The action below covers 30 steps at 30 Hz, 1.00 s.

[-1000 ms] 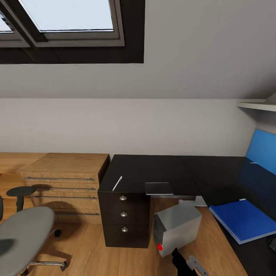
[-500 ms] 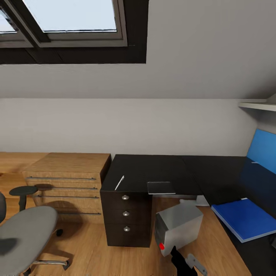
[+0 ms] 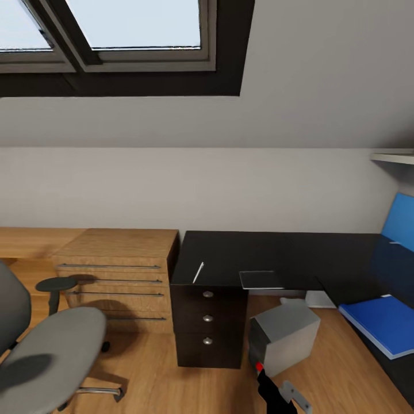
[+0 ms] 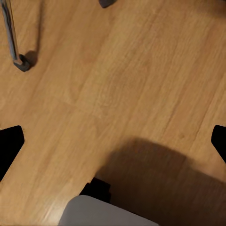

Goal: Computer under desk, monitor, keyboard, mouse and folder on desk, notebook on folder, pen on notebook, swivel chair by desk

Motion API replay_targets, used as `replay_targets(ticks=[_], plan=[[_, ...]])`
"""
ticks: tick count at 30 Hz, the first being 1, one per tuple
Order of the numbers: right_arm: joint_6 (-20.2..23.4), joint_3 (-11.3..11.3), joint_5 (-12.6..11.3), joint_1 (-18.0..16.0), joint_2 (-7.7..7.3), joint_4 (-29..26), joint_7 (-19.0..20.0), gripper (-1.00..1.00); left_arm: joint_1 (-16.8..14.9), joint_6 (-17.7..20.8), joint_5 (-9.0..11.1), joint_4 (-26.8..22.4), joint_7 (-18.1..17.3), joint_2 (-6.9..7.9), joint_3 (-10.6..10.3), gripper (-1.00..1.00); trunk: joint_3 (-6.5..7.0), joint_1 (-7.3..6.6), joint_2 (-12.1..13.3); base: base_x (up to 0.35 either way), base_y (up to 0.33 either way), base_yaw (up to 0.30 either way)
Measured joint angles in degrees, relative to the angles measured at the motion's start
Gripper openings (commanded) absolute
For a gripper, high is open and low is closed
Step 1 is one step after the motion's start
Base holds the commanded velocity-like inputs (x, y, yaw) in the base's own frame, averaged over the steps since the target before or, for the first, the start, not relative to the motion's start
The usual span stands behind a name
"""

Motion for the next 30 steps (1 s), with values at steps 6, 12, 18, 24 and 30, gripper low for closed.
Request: replay_targets(ticks=[6, 12, 18, 24, 30], plan=[[-0.06, 0.12, 0.10, 0.00, -0.59, -0.04, 0.07, 1.00, 0.00, 0.00, 0.00, 0.02, -0.01, -0.03, 0.01, 1.00, 0.00, 0.00, 0.00, 0.009, 0.054, 0.000], [-0.16, 0.37, 0.21, -0.01, -0.74, -0.09, 0.16, 1.00, 0.00, -0.07, -0.01, 0.02, -0.01, -0.03, 0.01, 1.00, 0.00, 0.00, 0.00, 0.001, 0.009, 0.000], [-1.00, 0.43, 1.25, -0.01, -0.96, -0.13, 1.11, 1.00, 0.01, -0.21, -0.09, -0.05, -0.01, -0.11, -0.06, 1.00, 0.00, 0.00, 0.00, 0.000, 0.001, 0.000], [-3.99, 0.06, 6.62, -0.12, -2.13, -2.01, 3.99, 1.00, 0.03, -11.14, -0.16, -0.56, 0.27, -1.79, -4.37, 1.00, -0.17, 0.22, -0.39, 0.000, 0.000, 0.000], [0.85, -0.19, 6.71, -0.68, -7.34, -13.97, 3.76, 1.00, 0.02, -11.84, -0.19, -4.64, 0.54, -3.29, -6.42, 1.00, -1.24, 1.53, -2.80, 0.000, 0.000, 0.000]])
